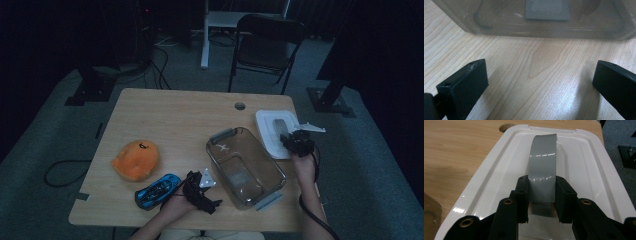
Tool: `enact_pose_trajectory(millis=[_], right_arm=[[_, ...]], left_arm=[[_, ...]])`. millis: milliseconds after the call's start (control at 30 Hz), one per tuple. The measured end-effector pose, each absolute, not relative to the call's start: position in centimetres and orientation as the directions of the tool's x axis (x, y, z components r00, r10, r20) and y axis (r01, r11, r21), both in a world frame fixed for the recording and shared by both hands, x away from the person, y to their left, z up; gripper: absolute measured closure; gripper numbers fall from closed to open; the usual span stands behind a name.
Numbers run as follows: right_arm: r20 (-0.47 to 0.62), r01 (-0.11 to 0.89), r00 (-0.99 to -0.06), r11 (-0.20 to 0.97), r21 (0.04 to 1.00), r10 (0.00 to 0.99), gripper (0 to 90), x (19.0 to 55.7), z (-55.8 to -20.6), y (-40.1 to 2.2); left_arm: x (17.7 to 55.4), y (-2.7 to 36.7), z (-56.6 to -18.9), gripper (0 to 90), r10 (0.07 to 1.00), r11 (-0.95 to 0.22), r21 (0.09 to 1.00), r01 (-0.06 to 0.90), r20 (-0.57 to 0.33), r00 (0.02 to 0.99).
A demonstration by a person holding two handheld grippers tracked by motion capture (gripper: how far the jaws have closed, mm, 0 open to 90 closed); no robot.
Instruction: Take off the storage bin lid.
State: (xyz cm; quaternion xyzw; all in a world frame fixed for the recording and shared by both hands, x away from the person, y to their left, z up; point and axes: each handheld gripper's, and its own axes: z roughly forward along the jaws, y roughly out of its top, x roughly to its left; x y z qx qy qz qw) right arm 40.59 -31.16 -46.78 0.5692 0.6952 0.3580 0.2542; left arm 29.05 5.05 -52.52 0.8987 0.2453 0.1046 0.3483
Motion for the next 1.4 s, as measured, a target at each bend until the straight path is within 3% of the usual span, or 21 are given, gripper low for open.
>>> enact_pose_trajectory(millis=[767,833,1033,1133,1400], right_arm=[[0.071,0.668,-0.212,0.092,0.739,0.975,66.7,41.2,-51.2,-30.0],[0.084,0.671,-0.230,0.095,0.736,0.970,53.5,41.2,-51.0,-30.0],[0.092,0.662,-0.266,0.112,0.741,0.959,32.2,40.4,-50.3,-30.3],[0.102,0.662,-0.340,0.162,0.731,0.935,14.0,39.7,-50.2,-30.5],[0.090,0.628,-0.400,0.201,0.752,0.912,12.7,37.4,-50.1,-31.4]], left_arm=[[29.0,5.1,-52.5,0.5,0.520,-0.635,0.677,0.373,0.017,0.854],[29.0,5.1,-52.5,0.5,0.525,-0.632,0.677,0.376,0.018,0.851],[29.2,5.1,-52.2,0.6,0.546,-0.620,0.667,0.413,-0.011,0.838],[29.6,5.2,-51.9,0.5,0.554,-0.604,0.668,0.435,-0.039,0.831],[30.4,5.3,-50.7,0.6,0.595,-0.548,0.705,0.450,-0.049,0.802]])
